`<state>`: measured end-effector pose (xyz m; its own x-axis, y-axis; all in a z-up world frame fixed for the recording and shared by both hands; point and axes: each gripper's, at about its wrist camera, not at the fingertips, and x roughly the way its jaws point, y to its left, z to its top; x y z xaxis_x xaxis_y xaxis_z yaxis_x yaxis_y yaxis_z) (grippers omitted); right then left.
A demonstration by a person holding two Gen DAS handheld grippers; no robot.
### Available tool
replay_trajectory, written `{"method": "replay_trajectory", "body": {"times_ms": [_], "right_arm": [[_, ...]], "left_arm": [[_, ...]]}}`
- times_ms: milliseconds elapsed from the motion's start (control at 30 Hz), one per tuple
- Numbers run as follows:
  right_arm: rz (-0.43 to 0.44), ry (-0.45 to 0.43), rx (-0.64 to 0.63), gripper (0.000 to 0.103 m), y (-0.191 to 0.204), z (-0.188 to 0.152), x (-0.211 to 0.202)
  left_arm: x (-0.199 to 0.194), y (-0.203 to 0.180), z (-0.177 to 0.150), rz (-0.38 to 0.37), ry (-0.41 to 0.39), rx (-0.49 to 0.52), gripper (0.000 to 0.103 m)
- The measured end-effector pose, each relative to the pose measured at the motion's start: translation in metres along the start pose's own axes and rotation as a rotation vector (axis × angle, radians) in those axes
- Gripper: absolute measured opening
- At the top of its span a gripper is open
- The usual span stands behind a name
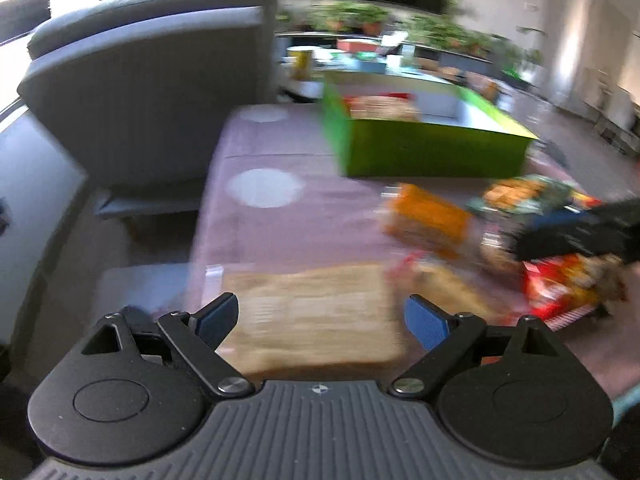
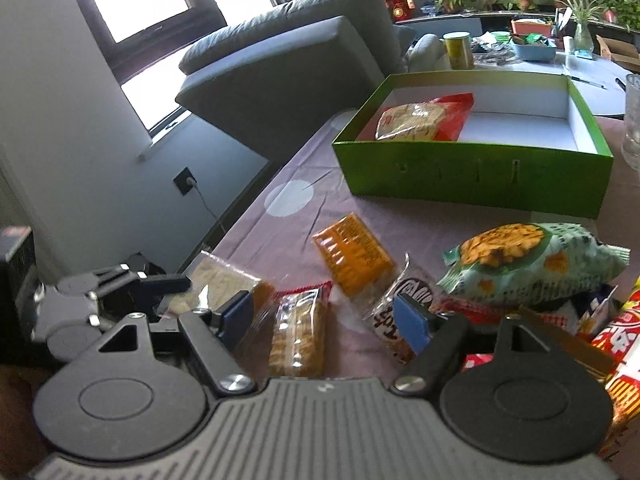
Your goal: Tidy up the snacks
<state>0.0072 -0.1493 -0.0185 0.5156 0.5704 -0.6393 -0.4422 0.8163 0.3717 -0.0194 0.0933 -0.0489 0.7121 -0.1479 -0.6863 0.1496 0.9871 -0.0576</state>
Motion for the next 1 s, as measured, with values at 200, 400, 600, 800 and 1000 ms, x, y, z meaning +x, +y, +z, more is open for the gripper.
{"method": "replay_trajectory", "body": {"times_ms": [200,400,600,800,1000], "right_arm": [[0.025,0.019,-0.027,0.068,0.009,-0.001,0.004],[0.133,0.051,-0.034,0.067,0.017,0.000,0.008],[0.144,0.104,-0.053,0.063,0.025,-0.003,0.018],[0.114,0.158,-0.008,0.061,0.021,-0.005,0.021],[0.132,0.209,0.055,0.061,0.012,-0.009,0.015]], "left_arm": [[0.012,0.037,-0.007,0.018,0.039,-0.141,0.087],[0.011,0.020,-0.010,-0.082,0.044,-0.098,0.070],[0.009,-0.009,-0.015,-0.171,0.063,-0.033,0.069],[0.008,-0.015,-0.015,-0.167,0.077,-0.023,0.071],[0.006,-0.013,-0.018,-0.160,0.075,-0.024,0.072]]}}
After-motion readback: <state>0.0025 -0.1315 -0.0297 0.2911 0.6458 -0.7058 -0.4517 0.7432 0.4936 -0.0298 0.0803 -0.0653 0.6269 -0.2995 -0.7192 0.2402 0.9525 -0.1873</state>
